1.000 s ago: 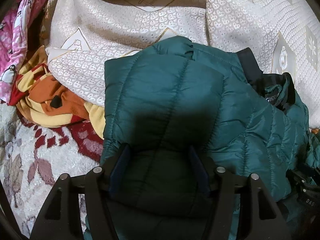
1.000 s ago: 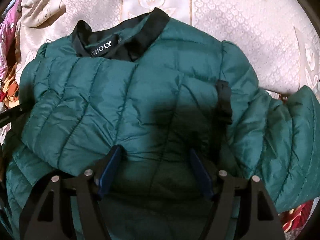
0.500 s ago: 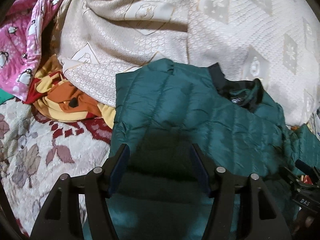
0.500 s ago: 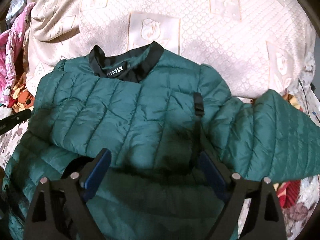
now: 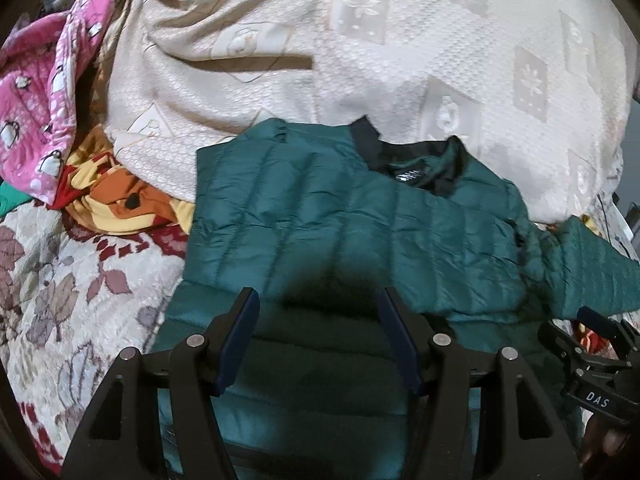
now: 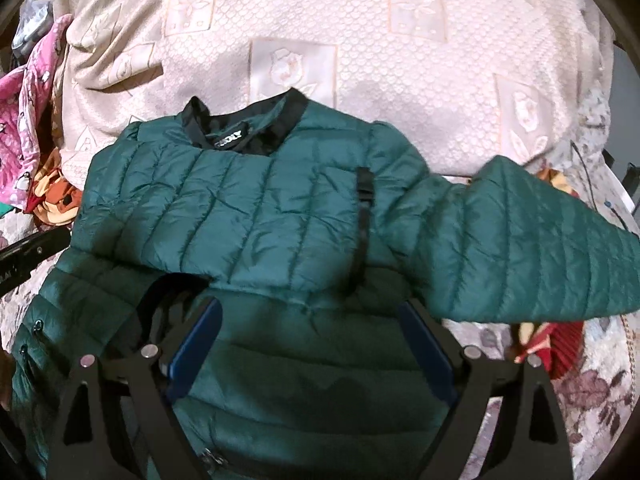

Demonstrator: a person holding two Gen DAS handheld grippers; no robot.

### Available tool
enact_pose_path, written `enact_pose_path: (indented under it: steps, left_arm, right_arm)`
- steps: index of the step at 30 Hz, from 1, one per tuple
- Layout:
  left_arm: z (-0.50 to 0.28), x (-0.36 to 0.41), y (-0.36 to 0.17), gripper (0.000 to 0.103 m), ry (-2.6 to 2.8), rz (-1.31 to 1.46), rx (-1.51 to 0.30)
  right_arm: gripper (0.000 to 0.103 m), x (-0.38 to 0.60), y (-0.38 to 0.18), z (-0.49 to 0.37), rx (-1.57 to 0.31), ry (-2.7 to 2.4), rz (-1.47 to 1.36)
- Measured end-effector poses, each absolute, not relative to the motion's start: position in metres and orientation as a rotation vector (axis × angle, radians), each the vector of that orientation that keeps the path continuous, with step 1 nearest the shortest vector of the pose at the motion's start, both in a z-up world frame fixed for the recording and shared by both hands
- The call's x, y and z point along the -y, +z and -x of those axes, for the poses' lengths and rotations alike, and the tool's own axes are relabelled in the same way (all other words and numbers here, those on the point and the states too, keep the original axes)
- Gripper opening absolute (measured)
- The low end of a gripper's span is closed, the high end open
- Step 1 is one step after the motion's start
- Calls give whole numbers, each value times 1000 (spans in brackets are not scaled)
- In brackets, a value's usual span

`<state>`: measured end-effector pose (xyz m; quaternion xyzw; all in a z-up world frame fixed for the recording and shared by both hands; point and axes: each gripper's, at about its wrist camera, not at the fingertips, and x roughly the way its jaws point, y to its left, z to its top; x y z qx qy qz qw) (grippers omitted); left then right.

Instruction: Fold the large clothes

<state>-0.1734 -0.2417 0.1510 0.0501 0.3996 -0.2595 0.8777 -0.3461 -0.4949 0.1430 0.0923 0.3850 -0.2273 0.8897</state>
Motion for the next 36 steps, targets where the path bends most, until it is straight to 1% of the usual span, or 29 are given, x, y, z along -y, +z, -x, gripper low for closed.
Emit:
enact_pose_path:
  steps: [13, 21, 36]
  left_arm:
    - [220, 296, 160, 40, -635, -160, -811]
    - [234, 322, 158, 40, -674, -169, -812]
    - [224, 315, 146, 40, -678, -88, -854]
  right_arm:
    - [93, 537, 147, 394, -782, -556, -244]
    - [92, 562, 146, 412, -786, -603, -258]
    - [93, 607, 137, 437, -760, -676, -340]
